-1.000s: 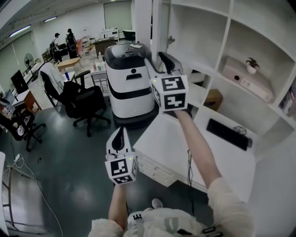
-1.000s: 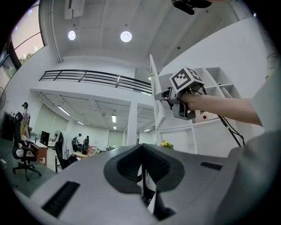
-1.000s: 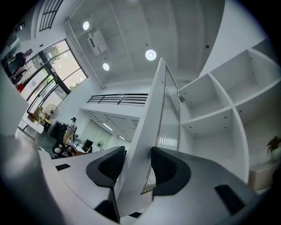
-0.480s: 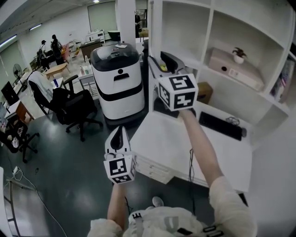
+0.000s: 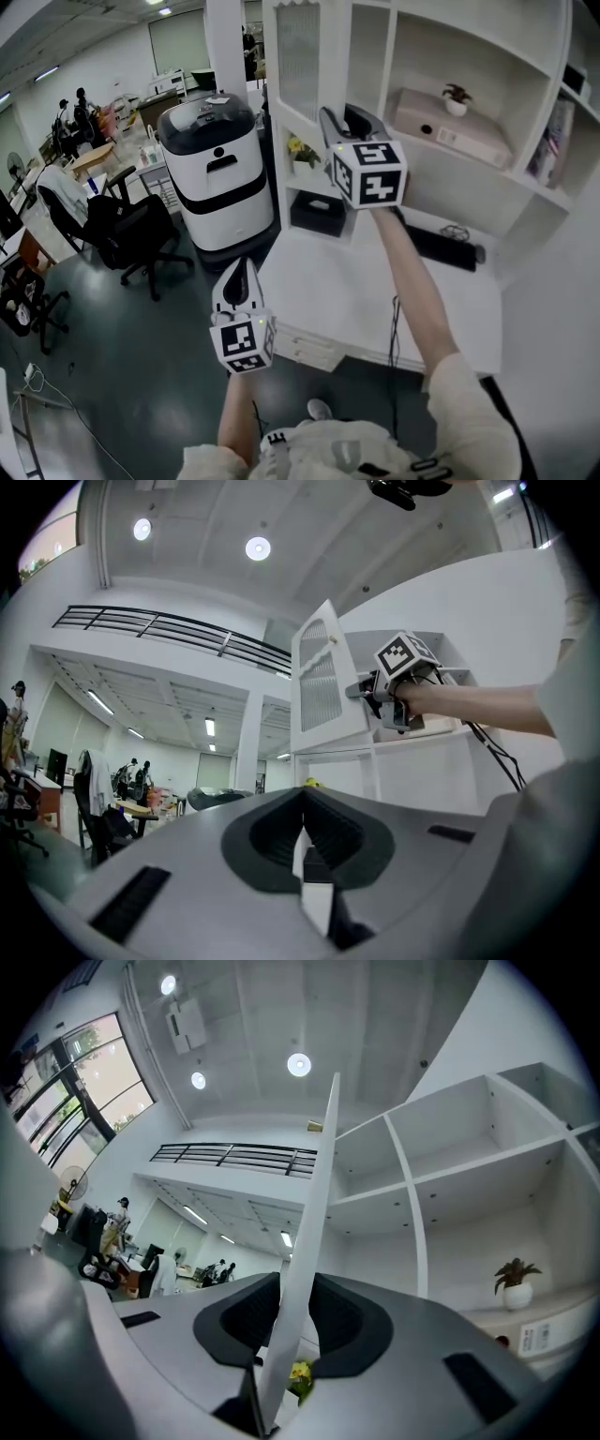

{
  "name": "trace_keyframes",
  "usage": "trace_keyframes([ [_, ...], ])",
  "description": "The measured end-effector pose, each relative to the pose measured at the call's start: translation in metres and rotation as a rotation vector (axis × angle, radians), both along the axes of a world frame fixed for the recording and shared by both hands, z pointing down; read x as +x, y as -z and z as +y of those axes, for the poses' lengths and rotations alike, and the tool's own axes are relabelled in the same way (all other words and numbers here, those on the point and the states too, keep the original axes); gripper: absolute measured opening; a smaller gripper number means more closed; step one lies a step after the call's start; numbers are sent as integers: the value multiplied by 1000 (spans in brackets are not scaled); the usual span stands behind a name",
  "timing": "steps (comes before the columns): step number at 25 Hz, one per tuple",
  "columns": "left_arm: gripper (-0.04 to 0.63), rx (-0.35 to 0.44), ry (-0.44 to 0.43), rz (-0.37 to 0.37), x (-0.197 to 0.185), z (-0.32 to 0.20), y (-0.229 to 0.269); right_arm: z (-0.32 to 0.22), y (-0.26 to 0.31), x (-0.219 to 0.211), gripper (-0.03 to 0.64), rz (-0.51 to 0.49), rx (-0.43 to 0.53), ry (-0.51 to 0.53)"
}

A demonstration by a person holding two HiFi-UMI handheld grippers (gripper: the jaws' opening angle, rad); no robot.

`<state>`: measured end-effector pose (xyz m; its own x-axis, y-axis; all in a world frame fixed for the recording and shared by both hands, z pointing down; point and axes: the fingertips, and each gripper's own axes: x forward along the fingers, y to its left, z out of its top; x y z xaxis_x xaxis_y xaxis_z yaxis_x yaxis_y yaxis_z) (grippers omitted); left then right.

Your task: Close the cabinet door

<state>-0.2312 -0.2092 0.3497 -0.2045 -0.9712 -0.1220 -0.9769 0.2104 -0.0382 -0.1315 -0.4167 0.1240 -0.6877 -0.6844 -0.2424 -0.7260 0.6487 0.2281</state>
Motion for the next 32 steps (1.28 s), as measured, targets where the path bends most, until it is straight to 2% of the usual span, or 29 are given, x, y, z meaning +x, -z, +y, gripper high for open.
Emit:
trace_keyframes([
  [9, 6, -4, -71, -7, 27, -25, -1, -28, 0, 21, 98, 1, -33, -42],
  [24, 6, -17, -107, -4, 24, -63, -6, -58, 0, 40, 136, -24, 42, -153],
  [29, 6, -24, -122, 2, 28, -76, -10, -62, 2, 47, 152, -5, 106, -227],
  [32, 5, -37, -131, 9, 29, -81, -17, -66, 2, 49, 152, -7, 117, -238],
])
